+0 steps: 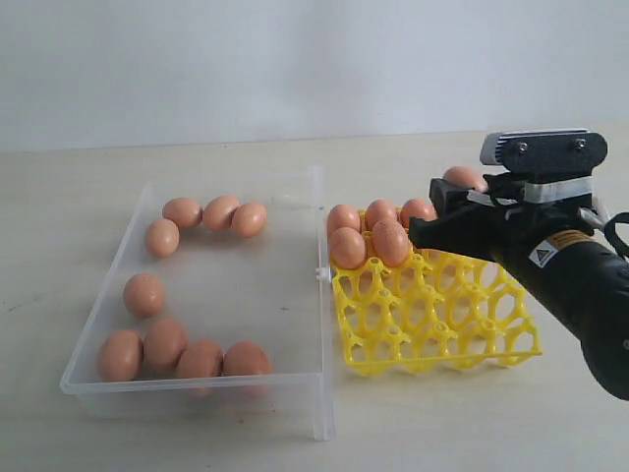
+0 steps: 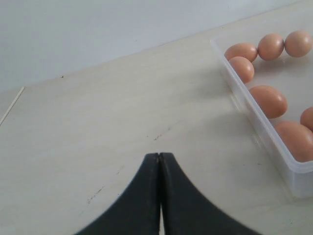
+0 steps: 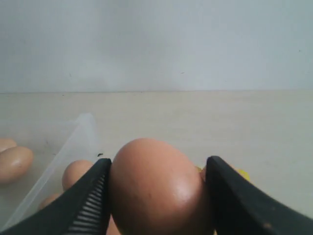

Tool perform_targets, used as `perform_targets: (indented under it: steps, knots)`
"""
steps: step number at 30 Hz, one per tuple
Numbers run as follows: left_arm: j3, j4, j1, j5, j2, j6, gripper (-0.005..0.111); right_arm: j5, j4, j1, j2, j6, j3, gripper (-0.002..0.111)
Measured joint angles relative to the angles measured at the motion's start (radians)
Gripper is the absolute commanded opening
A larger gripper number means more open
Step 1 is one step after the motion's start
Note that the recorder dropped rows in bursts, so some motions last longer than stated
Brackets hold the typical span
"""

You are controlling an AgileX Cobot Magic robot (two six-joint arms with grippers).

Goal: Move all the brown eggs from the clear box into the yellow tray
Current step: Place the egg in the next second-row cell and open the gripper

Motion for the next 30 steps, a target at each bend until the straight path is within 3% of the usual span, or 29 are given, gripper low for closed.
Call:
perform_targets:
  steps: [8, 19, 22, 26, 28, 30]
  knots:
    - [0.000, 0.000, 0.000, 0.000, 0.000, 0.000, 0.000, -0.025, -0.063, -0.060, 0.102, 0.060, -0.016, 0.000]
    - [0.000, 0.000, 0.000, 0.000, 0.000, 0.000, 0.000, -0.025, -0.123, -0.065, 0.289, 0.123, -0.143, 0.002]
    - [0.000, 0.000, 0.000, 0.000, 0.000, 0.000, 0.000, -0.022, -0.123, -0.065, 0.311, 0.125, -0.154, 0.018]
    - [0.000, 0.000, 0.000, 0.000, 0.000, 0.000, 0.000, -0.017, -0.123, -0.065, 0.315, 0.129, -0.154, 0.055]
    - [0.000, 0.000, 0.000, 0.000, 0.000, 0.000, 0.000, -0.013, -0.123, -0.065, 0.315, 0.131, -0.154, 0.066]
    - [0.000, 0.000, 0.000, 0.000, 0.000, 0.000, 0.000, -0.013, -0.123, -0.065, 0.315, 0.131, -0.154, 0.068]
